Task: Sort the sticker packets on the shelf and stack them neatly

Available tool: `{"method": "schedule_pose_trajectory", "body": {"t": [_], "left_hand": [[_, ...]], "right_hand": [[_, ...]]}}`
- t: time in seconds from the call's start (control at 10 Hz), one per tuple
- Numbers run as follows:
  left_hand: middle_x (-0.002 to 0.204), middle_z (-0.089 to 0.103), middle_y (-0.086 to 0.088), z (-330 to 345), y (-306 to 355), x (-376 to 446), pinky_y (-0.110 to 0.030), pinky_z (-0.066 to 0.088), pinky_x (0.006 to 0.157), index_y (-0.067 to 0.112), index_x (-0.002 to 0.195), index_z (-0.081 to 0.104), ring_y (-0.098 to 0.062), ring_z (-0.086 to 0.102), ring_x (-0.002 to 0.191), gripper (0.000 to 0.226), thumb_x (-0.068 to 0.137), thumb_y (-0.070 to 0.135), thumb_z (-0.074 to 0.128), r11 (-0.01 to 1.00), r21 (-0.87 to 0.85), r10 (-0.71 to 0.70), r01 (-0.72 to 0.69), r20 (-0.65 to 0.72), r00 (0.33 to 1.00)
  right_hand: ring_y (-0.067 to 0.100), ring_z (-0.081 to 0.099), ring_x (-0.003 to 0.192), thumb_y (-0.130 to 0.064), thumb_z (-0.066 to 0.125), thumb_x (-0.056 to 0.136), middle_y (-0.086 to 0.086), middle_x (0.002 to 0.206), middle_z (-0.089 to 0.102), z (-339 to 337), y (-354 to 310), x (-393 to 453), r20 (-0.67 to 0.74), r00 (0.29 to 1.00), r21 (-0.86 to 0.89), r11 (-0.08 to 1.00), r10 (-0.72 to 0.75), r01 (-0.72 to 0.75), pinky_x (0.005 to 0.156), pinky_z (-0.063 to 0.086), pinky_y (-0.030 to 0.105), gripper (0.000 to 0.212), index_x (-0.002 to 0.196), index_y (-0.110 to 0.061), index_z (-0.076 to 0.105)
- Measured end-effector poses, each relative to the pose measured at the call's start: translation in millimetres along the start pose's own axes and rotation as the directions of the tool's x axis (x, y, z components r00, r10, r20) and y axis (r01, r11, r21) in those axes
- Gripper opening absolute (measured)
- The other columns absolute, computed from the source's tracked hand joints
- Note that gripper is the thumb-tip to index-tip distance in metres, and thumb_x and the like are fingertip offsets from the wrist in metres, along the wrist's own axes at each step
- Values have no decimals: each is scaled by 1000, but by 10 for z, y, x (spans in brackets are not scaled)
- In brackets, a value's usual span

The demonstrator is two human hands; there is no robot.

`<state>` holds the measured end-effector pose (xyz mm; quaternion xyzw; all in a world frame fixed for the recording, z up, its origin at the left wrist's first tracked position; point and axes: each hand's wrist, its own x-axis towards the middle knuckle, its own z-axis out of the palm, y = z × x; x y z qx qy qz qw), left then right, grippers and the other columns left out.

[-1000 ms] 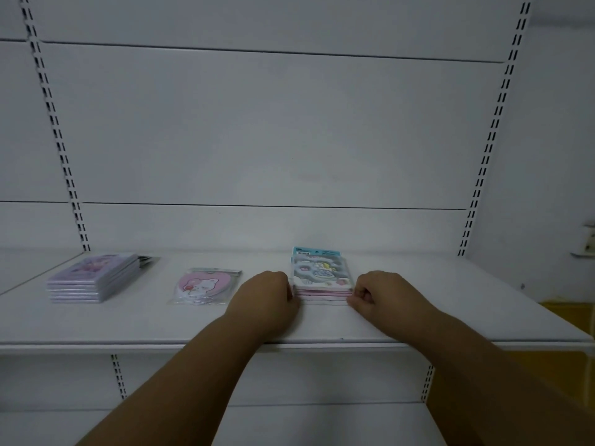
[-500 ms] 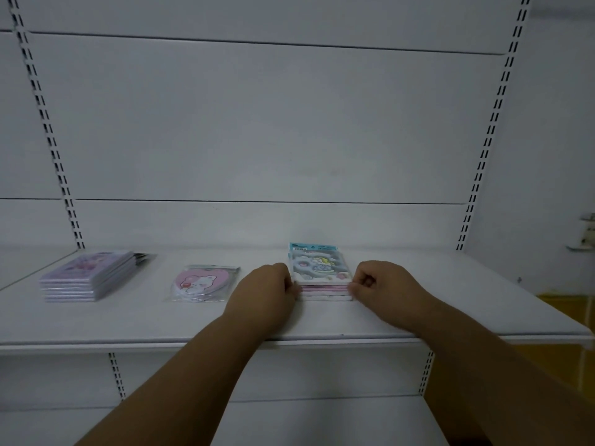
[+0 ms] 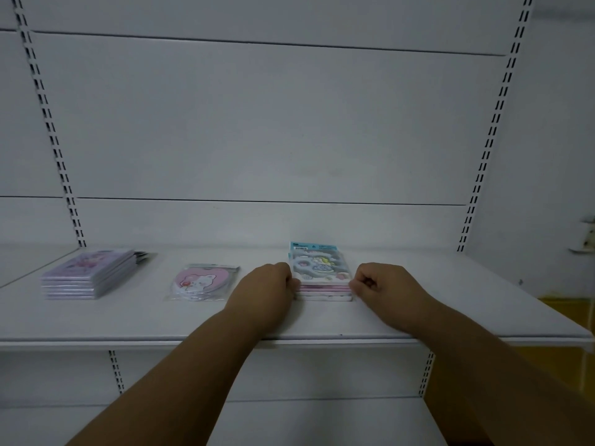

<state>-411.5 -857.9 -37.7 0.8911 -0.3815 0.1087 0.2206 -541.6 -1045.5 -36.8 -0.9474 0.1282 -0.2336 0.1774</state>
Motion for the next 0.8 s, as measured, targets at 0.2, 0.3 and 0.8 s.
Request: {"method": "schedule_pose_trajectory", "body": {"t": [0.2,0.3,0.8], "left_hand": [[74,58,3,-46,-58,94,-25,36,53,23,75,50,-7,50,64,33,98,44,41,979,-136,-145,150,44,988],[101,64,-9,-123,-57,317,-28,48,69,14,96,55,-13,57,78,16,98,28,48,940,-210,-252,271,111,961],[67,63,-3,52,0,719,-23,40,46,9,75,64,-15,57,58,23,87,29,63,887,-236,-349,397,222,910]], "right_hand": [[16,54,65,-27,45,96,1,70,63,-47,36,80,-6,995,81,992,99,-98,59,41,27,33,75,-10,62],[12,55,58,-26,48,97,2,71,64,-111,4,296,38,968,260,933,248,-249,54,45,21,32,79,-7,65],[15,51,41,-33,56,92,6,49,56,62,-101,738,184,903,12,917,389,-398,48,43,25,42,57,-9,54]]}}
